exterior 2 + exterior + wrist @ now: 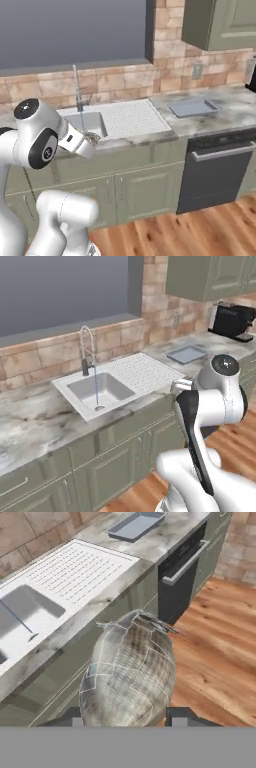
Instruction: Take the fish out of the fridge, briefly rinse it in the sink, and place it on the tray next to the sink.
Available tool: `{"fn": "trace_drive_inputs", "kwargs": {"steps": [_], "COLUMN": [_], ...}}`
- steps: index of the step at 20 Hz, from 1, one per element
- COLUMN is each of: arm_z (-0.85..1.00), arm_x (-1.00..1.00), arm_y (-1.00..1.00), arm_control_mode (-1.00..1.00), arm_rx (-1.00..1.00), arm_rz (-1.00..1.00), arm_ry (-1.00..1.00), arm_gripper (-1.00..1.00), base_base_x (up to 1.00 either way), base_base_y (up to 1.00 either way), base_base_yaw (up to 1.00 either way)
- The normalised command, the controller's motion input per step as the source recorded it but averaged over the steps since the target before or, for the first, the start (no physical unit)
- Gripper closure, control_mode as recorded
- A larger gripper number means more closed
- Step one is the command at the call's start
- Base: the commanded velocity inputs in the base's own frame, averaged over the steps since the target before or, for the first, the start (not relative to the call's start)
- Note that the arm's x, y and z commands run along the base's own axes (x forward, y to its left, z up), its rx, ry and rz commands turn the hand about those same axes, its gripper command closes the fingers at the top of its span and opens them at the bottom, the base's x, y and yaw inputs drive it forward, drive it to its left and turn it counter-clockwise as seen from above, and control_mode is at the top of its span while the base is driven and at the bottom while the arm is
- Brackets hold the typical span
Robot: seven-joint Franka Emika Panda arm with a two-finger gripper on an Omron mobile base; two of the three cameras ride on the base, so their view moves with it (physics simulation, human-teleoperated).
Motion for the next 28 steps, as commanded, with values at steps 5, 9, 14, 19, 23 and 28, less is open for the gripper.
{"fn": "trace_drive_inputs", "kwargs": {"steps": [5, 9, 14, 19, 23, 28], "arm_z": [0.0, 0.0, 0.0, 0.0, 0.0, 0.0], "arm_x": [0.0, 0.0, 0.0, 0.0, 0.0, 0.0], "arm_y": [0.0, 0.0, 0.0, 0.0, 0.0, 0.0], "arm_control_mode": [1.0, 1.0, 1.0, 1.0, 1.0, 1.0], "arm_rx": [0.0, 0.0, 0.0, 0.0, 0.0, 0.0], "arm_rz": [0.0, 0.0, 0.0, 0.0, 0.0, 0.0], "arm_ry": [0.0, 0.0, 0.0, 0.0, 0.0, 0.0], "arm_gripper": [1.0, 1.0, 1.0, 1.0, 1.0, 1.0], "base_base_x": [0.76, 0.48, 0.0, 0.0, 0.0, 0.0], "base_base_y": [-0.26, -0.29, -0.31, -0.79, -0.14, -0.63], "base_base_yaw": [0.6, 0.63, 0.68, 0.43, 0.02, -0.05]}}
